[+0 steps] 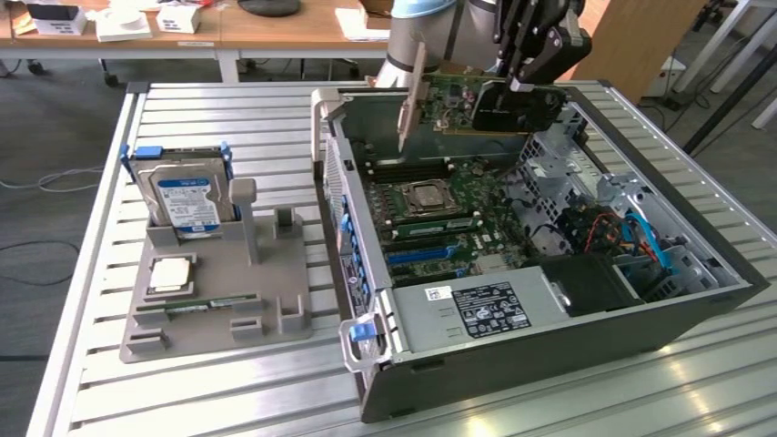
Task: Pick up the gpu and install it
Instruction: 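Insert the gpu into the slot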
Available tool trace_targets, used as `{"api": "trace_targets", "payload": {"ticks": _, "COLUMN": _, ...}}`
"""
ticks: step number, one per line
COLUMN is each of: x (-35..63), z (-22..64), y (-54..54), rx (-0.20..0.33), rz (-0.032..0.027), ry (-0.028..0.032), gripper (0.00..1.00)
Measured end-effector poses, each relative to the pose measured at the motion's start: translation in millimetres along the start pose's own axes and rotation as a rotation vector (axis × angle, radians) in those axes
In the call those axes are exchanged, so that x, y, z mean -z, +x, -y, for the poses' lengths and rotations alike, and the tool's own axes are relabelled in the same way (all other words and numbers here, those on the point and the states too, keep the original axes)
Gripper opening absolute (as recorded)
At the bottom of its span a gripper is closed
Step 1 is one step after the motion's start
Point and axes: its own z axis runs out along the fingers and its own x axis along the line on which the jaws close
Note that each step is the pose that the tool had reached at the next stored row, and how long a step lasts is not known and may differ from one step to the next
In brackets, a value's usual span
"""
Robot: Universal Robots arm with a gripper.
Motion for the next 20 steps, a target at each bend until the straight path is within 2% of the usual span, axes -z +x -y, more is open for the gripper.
{"api": "trace_targets", "payload": {"ticks": 11, "x": -0.4, "z": 0.0, "y": 0.0, "rx": 0.014, "rz": 0.0009, "ry": -0.0001, "gripper": 0.27}}
{"api": "trace_targets", "payload": {"ticks": 16, "x": -4.6, "z": 0.0, "y": 0.1, "rx": 0.017, "rz": 0.0131, "ry": -0.001, "gripper": 0.27}}
{"api": "trace_targets", "payload": {"ticks": 20, "x": -7.9, "z": 0.1, "y": 0.1, "rx": 0.025, "rz": 0.0182, "ry": -0.0016, "gripper": 0.27}}
